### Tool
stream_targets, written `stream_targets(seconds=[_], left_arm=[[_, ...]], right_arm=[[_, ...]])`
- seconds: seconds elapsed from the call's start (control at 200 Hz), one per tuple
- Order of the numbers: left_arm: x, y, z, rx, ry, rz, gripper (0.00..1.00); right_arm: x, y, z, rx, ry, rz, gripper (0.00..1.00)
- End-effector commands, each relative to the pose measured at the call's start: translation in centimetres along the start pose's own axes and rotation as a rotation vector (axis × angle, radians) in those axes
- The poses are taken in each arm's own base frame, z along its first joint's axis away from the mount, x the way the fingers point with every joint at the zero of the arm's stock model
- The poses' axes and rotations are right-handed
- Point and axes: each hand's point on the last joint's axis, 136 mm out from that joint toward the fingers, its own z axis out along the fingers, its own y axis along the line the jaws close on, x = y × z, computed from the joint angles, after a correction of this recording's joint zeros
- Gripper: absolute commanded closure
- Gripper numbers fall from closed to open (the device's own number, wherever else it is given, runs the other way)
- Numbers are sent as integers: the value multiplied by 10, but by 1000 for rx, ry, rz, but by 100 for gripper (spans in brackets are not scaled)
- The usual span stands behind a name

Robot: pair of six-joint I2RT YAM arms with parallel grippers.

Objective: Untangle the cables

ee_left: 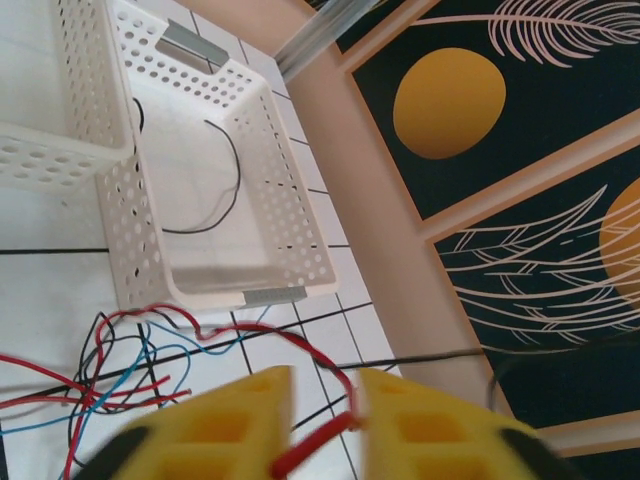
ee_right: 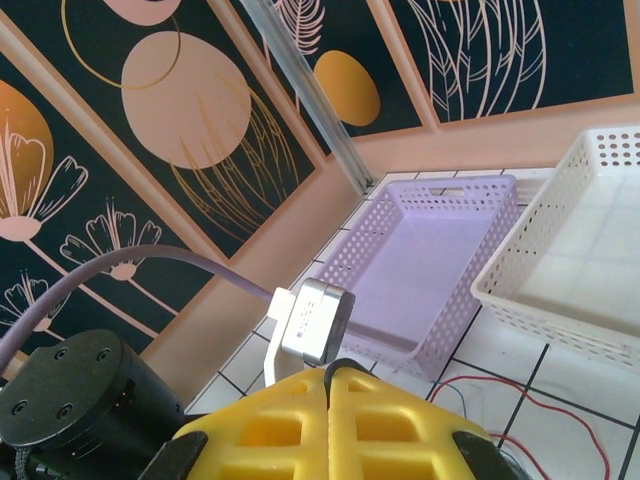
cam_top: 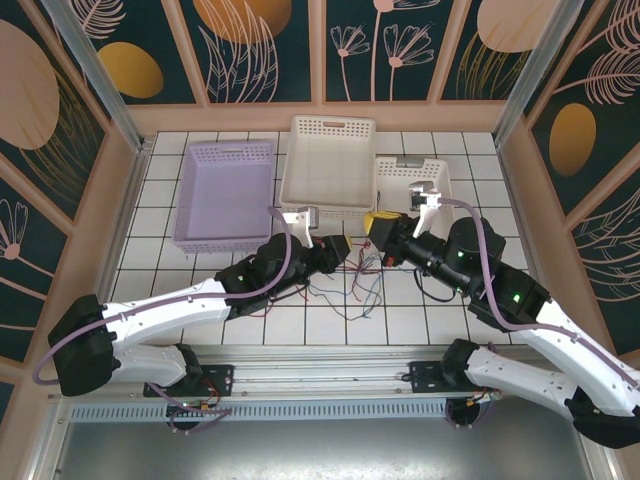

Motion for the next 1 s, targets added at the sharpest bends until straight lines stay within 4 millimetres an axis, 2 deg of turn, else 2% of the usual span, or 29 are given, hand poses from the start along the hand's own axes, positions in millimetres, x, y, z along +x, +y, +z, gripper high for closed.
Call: stream_targets(seconds=[0.0, 0.035, 0.135, 0.245, 0.44, 0.505, 0.611, 0.721, 0.831, 0.931, 0.996], left_arm=[[-9, -1, -1, -22, -29, 20, 94], [-10, 0, -2, -28, -31, 25, 100], [-12, 4, -8, -46, -38, 44, 100], [-11, 10, -20, -69, -30, 79, 100], [4, 47, -52, -200, 45, 181, 100], [9, 61, -66, -247, 78, 227, 100], [21, 76, -83, -295, 159, 315, 100], [27, 85, -99, -342, 240, 410, 100], [19, 95, -114, -418, 254, 488, 100], [4, 106, -130, -525, 238, 565, 100], [-7, 99, -136, -522, 199, 569, 100]], right_arm=[[-20, 17, -10, -63, -69, 23, 100], [-21, 17, -11, -64, -71, 25, 100], [-26, 11, -17, -28, -99, 27, 100], [-38, -11, -31, 98, -166, 32, 100], [-66, -63, -78, 424, -311, 31, 100], [-74, -74, -96, 498, -358, 30, 100], [-88, -79, -117, 546, -420, 26, 100], [-98, -78, -124, 571, -440, 6, 100], [-103, -77, -122, 600, -437, -19, 100], [-107, -80, -122, 642, -438, -50, 100], [-111, -81, -123, 671, -441, -66, 100]])
